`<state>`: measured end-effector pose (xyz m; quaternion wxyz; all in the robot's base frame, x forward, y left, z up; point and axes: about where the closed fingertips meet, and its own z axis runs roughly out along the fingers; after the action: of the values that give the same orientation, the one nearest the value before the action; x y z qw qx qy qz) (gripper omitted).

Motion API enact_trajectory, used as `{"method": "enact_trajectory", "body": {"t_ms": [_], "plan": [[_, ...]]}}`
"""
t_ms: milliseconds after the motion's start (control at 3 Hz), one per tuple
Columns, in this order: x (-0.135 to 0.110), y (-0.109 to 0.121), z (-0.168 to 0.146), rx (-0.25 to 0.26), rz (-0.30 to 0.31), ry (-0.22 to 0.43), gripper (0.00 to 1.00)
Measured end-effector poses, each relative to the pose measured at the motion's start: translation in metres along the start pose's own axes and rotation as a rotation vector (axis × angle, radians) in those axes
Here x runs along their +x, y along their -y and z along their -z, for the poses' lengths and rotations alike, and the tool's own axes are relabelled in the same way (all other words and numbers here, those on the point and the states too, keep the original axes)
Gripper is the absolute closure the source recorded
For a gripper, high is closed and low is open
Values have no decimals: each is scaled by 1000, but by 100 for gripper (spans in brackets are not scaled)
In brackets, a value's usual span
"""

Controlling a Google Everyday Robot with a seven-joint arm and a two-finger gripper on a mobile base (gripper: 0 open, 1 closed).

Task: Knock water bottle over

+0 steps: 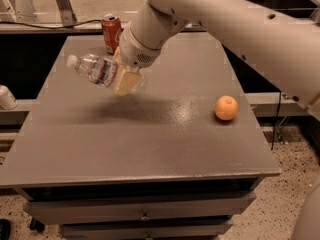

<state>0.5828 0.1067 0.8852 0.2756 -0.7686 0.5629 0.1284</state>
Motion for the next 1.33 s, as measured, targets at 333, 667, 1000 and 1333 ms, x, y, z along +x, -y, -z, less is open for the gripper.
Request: {"method": "enact_trajectory", "body": {"t_ms": [333, 667, 1000, 1333], "plan": [[23, -10, 2, -15, 64, -193, 100], [37, -18, -2, -35, 125, -330, 100], [42, -30, -15, -73, 193, -432, 100], [45, -39, -23, -97, 242, -510, 82]]}}
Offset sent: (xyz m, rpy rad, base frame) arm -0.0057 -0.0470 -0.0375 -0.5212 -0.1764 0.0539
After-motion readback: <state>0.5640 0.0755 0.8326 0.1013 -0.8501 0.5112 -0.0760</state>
